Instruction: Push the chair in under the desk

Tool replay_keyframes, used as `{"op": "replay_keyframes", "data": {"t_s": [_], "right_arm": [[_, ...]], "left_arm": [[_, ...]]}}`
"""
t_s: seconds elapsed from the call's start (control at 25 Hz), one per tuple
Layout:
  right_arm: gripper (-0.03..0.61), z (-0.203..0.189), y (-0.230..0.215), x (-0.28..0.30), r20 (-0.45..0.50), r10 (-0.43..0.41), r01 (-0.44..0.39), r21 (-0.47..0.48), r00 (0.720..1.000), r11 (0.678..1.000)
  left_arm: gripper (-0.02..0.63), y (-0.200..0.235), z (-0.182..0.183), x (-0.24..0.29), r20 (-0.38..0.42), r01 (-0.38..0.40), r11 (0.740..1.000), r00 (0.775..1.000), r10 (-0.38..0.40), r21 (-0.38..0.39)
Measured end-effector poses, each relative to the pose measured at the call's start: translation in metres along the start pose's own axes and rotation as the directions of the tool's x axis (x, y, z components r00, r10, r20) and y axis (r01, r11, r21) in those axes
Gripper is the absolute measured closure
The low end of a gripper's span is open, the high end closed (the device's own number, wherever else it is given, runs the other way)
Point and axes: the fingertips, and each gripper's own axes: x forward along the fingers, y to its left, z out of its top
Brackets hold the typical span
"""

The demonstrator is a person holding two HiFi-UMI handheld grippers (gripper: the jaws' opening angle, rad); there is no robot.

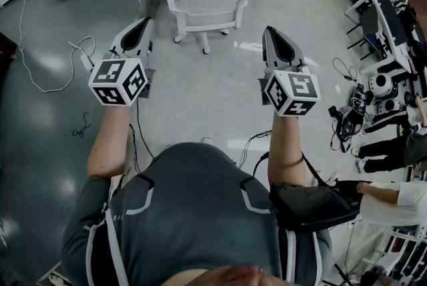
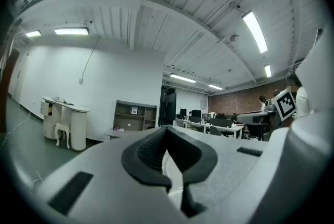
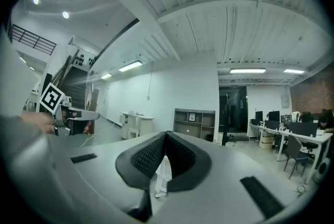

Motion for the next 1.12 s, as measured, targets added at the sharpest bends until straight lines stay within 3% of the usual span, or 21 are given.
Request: {"op": "replay_keyframes", "data": {"t_s": [0.48, 0.96, 1.12], "right_arm": [[0.549, 0.006, -0.015, -0.004, 0.020, 0.011, -0.011, 0.017, 1.000, 1.000], [0.549, -0.004, -0.056, -0.018, 0.033, 0.059, -0.059, 0.011, 0.998, 0.998], [0.549, -0.009, -0.075, -0.021, 0.043, 0.069, -0.070, 0.014, 0.997, 0.997]], "left_arm": [[0.604, -0.017, -0.003, 0.010, -0.004, -0.005, 0.999, 1.000, 0.005, 0.043], [0.604, -0.058, -0.011, 0.045, -0.024, 0.012, 0.999, 1.000, -0.011, 0.048], [0.604, -0.067, -0.018, 0.055, -0.033, -0.019, 0.998, 0.999, 0.021, 0.064]]}}
